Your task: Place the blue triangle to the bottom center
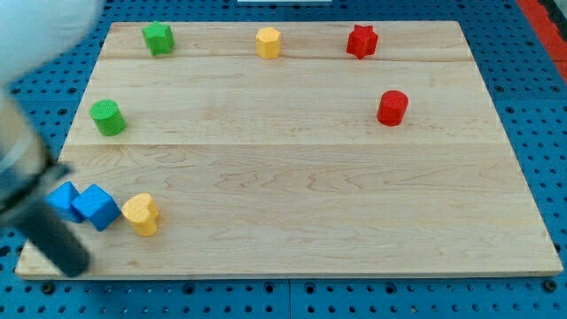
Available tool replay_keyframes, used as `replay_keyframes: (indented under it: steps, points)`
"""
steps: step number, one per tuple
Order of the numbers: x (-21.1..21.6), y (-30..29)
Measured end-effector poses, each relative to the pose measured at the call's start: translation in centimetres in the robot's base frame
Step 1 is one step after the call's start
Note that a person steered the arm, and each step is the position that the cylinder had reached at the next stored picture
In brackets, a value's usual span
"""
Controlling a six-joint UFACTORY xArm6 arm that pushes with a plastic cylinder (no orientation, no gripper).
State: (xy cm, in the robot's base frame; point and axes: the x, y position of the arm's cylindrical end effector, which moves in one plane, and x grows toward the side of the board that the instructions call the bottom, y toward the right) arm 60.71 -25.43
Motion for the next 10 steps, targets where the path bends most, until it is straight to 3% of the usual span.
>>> replay_keyframes:
  steps: [1, 2, 4, 5, 6, 8, 10]
  points:
    - [-2.5, -4.0]
    - [-5.4, -4.0]
    - [-9.7, -0.9]
    - [-11.4, 3.7]
    - [-11.3, 8.1]
    - [-9.7, 6.6]
    - [-9.8, 17.0]
